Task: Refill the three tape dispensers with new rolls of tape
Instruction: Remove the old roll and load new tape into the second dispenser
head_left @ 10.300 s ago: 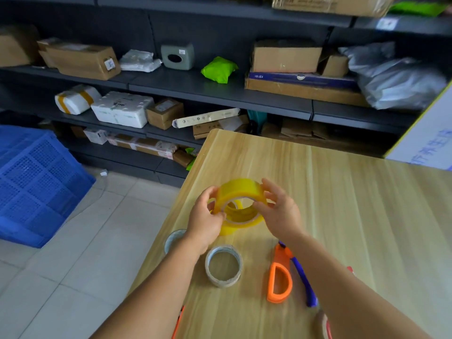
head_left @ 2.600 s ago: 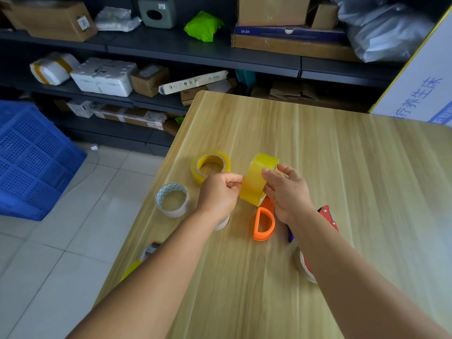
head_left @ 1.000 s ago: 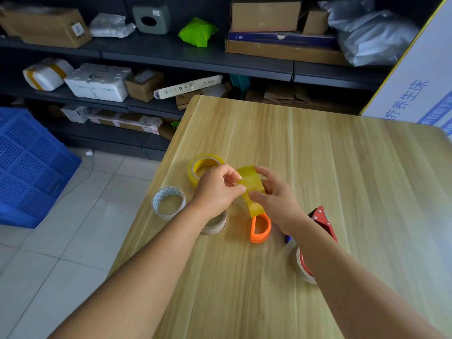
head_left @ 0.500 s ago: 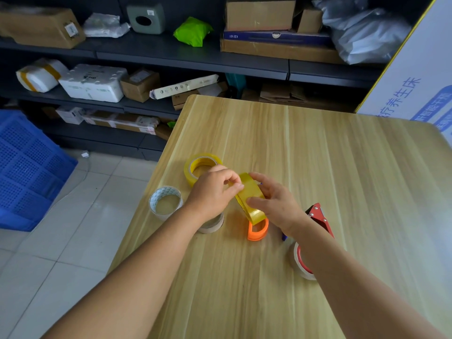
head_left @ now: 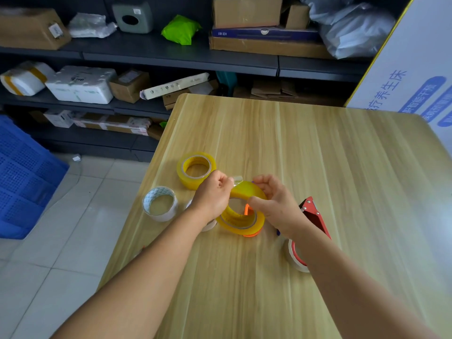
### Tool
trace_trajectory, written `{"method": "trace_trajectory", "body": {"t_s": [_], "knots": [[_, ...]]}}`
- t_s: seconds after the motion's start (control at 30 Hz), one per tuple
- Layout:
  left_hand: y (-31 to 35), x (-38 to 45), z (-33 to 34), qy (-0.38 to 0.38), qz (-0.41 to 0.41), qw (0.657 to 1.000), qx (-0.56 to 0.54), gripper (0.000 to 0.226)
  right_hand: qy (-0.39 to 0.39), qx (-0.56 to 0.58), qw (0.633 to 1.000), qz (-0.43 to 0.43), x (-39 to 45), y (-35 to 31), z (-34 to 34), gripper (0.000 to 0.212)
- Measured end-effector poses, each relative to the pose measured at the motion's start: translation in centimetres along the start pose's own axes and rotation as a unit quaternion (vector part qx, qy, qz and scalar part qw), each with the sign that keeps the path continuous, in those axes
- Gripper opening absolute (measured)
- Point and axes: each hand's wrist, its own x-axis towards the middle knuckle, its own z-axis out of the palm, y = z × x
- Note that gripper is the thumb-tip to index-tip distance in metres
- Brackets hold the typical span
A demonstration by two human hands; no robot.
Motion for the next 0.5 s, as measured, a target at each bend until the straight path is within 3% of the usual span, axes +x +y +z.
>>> {"method": "trace_trajectory", "body": {"t_s": [0.13, 0.3, 0.5], "knots": [[-0.2, 0.0, 0.7, -0.025, -0.044, 0.998, -0.039, 0.015, 0.018, 0.020, 1.000, 0.007, -0.4, 0.5, -0.2, 0.025], [0.1, 0.2, 0.9, -0.037, -0.058, 0.994, -0.089, 0.010, 0.013, 0.069, 0.997, 0.022, -0.6, 1.1, -0.8, 0.022], [1.0, 0.2, -1.1, -0.202, -0.019, 0.968, -0.149, 0.023, -0.009, 0.119, 0.992, 0.033, -0.2, 0.7, -1.4, 0.017]]}}
